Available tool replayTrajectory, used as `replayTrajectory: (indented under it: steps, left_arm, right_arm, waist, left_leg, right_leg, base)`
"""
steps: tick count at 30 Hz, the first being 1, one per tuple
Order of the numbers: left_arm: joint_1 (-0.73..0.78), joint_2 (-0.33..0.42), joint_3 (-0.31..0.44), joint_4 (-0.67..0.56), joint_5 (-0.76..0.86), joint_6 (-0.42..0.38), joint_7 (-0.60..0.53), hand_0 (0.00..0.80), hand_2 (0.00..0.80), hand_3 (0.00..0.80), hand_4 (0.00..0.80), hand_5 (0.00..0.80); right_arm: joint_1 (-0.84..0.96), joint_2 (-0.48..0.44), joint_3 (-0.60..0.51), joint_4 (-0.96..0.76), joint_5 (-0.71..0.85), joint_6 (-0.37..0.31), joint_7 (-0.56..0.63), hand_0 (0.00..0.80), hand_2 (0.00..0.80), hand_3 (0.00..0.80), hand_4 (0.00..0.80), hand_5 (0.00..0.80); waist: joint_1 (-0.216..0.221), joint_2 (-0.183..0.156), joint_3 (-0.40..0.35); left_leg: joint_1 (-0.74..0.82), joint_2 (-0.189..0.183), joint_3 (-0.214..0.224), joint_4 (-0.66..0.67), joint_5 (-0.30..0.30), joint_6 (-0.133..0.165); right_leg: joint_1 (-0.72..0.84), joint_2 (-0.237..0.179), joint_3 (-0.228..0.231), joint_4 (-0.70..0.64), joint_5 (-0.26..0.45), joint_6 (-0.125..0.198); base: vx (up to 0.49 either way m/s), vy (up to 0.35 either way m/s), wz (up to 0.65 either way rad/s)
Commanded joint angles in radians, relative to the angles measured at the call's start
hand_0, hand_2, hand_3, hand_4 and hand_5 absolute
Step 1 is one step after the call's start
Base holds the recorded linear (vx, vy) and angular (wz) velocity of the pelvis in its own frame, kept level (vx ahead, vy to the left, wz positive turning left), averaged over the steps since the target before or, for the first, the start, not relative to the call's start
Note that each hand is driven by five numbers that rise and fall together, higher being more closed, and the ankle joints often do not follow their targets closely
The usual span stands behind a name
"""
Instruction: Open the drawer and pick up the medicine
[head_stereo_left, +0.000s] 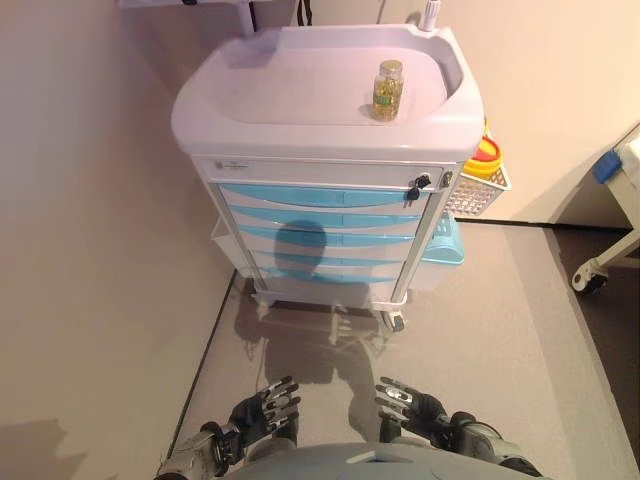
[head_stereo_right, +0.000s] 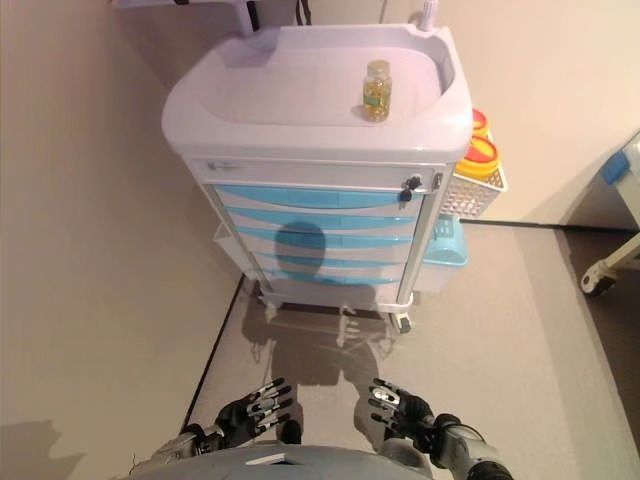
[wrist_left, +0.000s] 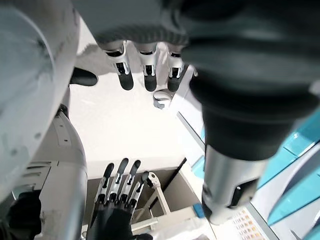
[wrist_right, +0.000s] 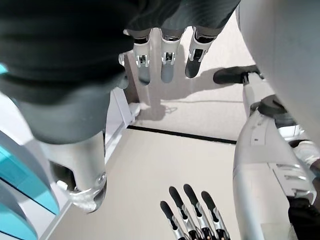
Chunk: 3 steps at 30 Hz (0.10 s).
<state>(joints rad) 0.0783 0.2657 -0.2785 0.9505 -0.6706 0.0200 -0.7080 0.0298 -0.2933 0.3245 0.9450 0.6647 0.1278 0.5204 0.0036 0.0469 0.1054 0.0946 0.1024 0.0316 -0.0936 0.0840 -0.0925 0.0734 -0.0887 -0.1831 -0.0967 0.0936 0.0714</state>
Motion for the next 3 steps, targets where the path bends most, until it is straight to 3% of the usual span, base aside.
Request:
replayTrajectory:
  steps: [1,3]
  left_arm:
    - [-0.072,-0.011,-0.03,0.056,-0.047,-0.007,-0.039,0.0,0.0,0.0,0.0,0.0]
    - [-0.075,-0.019,-0.025,0.061,-0.054,0.009,-0.035,0.0,0.0,0.0,0.0,0.0]
  right_arm:
    - [-0.054,0.035,0.0,0.031,0.002,-0.031,0.038,0.0,0.0,0.0,0.0,0.0]
    - [-0.056,0.039,0.002,0.052,-0.003,-0.039,0.047,0.0,0.0,0.0,0.0,0.0]
  waist:
    - [0.028,-0.026,0.009]
    - [0.03,-0.028,0.004]
  left_leg:
    - [-0.027,-0.078,0.005,0.006,-0.047,0.019]
    - [-0.027,-0.081,0.001,0.006,-0.048,0.02]
  right_leg:
    - [0.014,0.007,-0.021,0.033,-0.051,0.043]
    - [0.018,0.009,-0.022,0.027,-0.05,0.043]
  base:
    - [-0.014,0.011,0.06]
    - [-0.006,0.005,0.02]
